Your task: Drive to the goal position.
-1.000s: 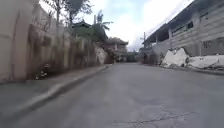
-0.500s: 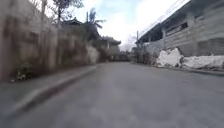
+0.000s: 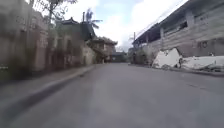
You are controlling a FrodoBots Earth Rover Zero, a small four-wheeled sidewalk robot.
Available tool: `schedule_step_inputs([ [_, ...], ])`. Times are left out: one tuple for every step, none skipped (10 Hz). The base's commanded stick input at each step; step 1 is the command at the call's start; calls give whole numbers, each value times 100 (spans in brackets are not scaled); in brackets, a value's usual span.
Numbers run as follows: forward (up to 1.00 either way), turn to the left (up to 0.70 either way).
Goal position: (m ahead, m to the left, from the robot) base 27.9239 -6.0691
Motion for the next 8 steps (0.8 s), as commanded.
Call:
schedule_step_inputs([
  [100, 0],
  [100, 0],
  [100, 0],
  [100, 0],
  [100, 0],
  [100, 0],
  [100, 0],
  [100, 0],
])
